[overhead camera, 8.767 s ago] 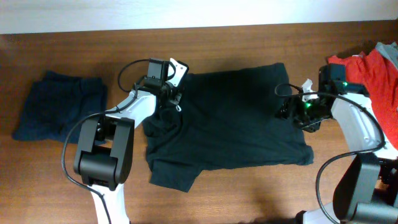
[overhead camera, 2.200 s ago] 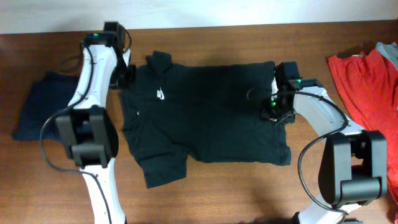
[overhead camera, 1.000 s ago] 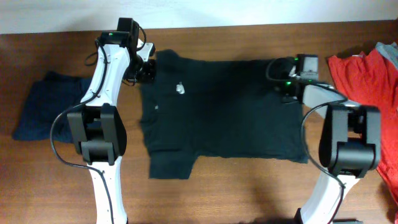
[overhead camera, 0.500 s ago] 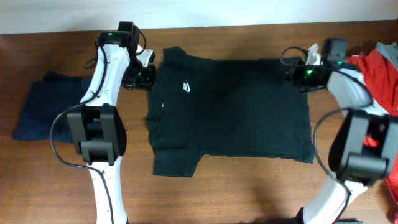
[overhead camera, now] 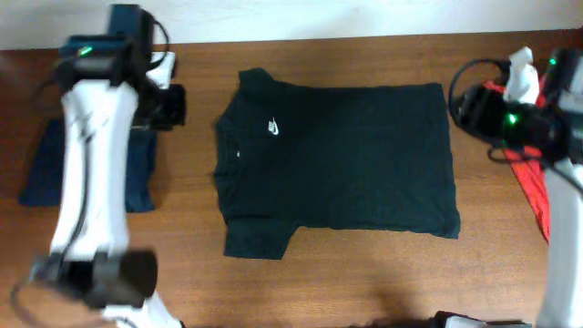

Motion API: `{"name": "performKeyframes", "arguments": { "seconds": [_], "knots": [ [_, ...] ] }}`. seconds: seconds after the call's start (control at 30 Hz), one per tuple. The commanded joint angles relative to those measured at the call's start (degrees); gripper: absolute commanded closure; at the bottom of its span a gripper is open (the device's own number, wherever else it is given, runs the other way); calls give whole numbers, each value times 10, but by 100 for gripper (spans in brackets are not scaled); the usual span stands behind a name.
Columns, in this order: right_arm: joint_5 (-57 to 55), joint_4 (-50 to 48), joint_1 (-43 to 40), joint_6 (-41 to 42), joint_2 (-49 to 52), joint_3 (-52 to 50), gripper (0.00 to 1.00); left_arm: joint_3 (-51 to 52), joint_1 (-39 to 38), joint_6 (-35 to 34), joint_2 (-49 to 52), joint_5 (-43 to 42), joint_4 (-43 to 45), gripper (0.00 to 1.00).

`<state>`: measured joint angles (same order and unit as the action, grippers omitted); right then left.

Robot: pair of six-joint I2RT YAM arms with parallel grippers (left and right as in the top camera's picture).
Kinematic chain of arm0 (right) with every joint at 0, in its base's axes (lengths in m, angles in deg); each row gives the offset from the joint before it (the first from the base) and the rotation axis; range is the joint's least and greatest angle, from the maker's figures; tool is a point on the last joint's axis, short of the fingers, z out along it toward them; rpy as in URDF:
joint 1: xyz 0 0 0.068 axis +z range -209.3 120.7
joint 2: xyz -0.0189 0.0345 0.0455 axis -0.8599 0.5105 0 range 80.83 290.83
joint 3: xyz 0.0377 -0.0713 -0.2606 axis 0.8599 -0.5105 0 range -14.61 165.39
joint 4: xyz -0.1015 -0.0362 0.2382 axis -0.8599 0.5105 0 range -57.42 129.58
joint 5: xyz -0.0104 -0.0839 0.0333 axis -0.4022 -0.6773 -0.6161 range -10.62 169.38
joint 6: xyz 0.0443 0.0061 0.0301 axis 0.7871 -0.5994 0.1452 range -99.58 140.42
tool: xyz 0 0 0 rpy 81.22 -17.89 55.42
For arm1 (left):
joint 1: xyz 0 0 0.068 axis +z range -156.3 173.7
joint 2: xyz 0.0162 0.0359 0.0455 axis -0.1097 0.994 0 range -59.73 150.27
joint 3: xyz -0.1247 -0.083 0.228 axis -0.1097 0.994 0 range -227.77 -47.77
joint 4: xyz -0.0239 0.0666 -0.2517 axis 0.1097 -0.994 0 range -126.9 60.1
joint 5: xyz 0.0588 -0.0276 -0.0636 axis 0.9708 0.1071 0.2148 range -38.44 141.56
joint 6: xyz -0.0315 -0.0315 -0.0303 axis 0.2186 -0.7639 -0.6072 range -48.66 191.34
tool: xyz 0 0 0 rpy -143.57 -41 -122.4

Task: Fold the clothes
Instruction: 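Move both grippers to the shirt's bottom corners and grasp them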

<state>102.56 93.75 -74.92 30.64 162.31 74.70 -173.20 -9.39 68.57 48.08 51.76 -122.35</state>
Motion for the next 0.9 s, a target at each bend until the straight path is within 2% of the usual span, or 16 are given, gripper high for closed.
{"name": "performKeyframes", "arguments": {
  "seconds": [0.0,0.13,0.23,0.33,0.37,0.4,0.5,0.6,0.7,0.77,0.87],
  "knots": [
    [-37,55,-2,-5,-33,6,27,5,-1,-37,-50,36,-18,93],
    [-61,134,-2,14,-30,-2,22,78,-2,-37,-89,23,-5,91],
    [-65,156,-2,14,-17,-31,18,195,-2,-41,-110,-2,41,88],
    [-72,149,-2,37,-1,-89,16,334,-2,-41,-122,-47,108,87],
    [-73,144,-2,38,3,-106,16,374,-2,-41,-123,-64,131,84],
    [-72,130,-2,38,15,-149,16,462,-2,-41,-123,-114,191,82],
    [-72,105,-2,40,29,-207,16,562,-3,-40,-123,-190,271,78],
    [-72,83,-2,45,36,-251,16,623,-9,-33,-123,-210,313,73],
    [-74,60,-2,49,36,-281,15,671,-21,-7,-123,-209,346,50],
    [-74,50,-2,49,36,-292,15,701,-29,-6,-123,-206,372,38],
    [-74,42,-2,49,36,-302,15,736,-35,-7,-123,-206,417,31]
  ]
}}
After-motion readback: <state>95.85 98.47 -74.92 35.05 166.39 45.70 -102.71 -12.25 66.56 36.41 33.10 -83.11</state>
